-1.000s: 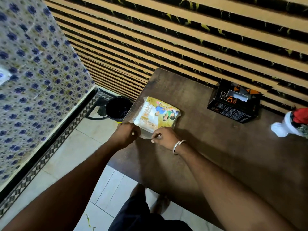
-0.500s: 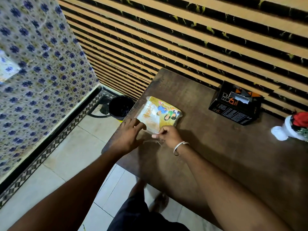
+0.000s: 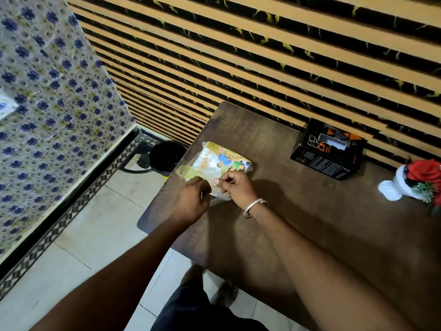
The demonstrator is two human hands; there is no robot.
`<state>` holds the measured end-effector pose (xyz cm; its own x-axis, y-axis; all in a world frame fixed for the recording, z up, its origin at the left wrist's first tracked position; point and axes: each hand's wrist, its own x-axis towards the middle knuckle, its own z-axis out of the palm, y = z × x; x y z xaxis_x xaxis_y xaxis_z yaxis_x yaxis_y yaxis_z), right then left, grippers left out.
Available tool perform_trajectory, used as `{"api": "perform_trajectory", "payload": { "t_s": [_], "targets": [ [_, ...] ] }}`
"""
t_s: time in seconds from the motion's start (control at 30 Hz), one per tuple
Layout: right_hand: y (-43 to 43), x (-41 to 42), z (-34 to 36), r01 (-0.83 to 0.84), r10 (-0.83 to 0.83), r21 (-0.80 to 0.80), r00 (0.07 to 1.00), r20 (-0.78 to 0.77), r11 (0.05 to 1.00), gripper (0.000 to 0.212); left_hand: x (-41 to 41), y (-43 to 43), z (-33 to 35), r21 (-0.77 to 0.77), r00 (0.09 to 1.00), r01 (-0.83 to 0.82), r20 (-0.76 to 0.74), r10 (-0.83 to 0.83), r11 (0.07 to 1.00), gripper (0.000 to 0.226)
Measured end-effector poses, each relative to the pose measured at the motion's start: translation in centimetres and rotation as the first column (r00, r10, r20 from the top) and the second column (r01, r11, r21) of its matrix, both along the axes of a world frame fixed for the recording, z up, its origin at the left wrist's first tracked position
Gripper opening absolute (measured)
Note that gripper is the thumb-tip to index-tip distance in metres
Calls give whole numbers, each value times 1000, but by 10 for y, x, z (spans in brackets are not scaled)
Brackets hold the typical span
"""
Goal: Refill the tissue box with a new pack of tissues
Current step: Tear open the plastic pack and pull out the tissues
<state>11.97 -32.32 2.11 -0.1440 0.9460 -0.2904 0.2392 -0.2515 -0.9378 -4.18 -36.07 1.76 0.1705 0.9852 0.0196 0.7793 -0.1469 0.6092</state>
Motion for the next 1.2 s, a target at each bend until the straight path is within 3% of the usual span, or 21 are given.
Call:
{"api": "perform_trajectory", "payload": {
  "t_s": [0.07, 0.13, 0.2, 0.27, 0.3, 0.37, 0.43, 0.57, 0.7, 0.77, 0.83, 0.93, 1.03, 1.13, 1.2],
  "targets": [
    [-1, 0, -1, -19, 19, 8, 1000, 3, 1000, 29, 11, 2, -5, -37, 994, 66, -88, -69, 997, 22],
    [0, 1, -2, -45, 45, 5, 999, 16, 999, 27, 18, 1, -12, -157, 941, 101, -304, -146, 982, 32],
    [0, 1, -4, -69, 69, -9, 997, 25, 998, 25, 20, 0, -8, -347, 917, -69, -392, -77, 935, 29],
    [2, 2, -4, -86, 87, -43, 996, 19, 995, 22, 20, 1, -4, -532, 963, -200, -262, 65, 823, 12],
    [2, 3, -4, -107, 109, -54, 994, 20, 993, 20, 19, 3, -5, -580, 970, -244, -150, 193, 777, 17],
    [6, 3, -2, -174, 176, -70, 984, 38, 982, 21, 18, 8, -13, -603, 896, -311, 72, 438, 735, 21],
    [15, 2, -3, -163, 165, -26, 976, 140, 986, 26, 19, 12, -15, -613, 782, -371, 198, 591, 698, 16],
    [50, 6, -6, 89, -150, 161, 897, 417, 983, 38, 19, 25, -22, -643, 651, -472, 207, 730, 603, 12],
    [86, 15, -7, -36, 31, -5, 753, 657, 999, 47, 15, 28, -34, -732, 481, -473, 251, 840, 490, 12],
    [100, 15, -12, -102, 137, -92, 702, 699, 991, 59, 18, 26, -34, -790, 336, -442, 294, 895, 425, 5],
    [109, 12, -18, -154, 215, -150, 694, 687, 977, 72, 20, 25, -36, -840, 192, -379, 339, 921, 388, 21],
    [120, 8, -27, -113, 229, -224, 759, 609, 968, 85, 21, 28, -42, -859, 128, -322, 376, 918, 397, 13],
    [126, 11, -37, -58, 217, -290, 802, 556, 955, 94, 23, 34, -42, -859, 171, -316, 366, 915, 402, 20],
    [123, 20, -40, -70, 251, -411, 878, 407, 909, 70, 23, 38, -46, -867, 225, -305, 336, 914, 394, 29],
    [118, 26, -39, -101, 256, -430, 912, 321, 897, 66, 21, 39, -55, -869, 228, -310, 325, 918, 385, 29]
  ]
}}
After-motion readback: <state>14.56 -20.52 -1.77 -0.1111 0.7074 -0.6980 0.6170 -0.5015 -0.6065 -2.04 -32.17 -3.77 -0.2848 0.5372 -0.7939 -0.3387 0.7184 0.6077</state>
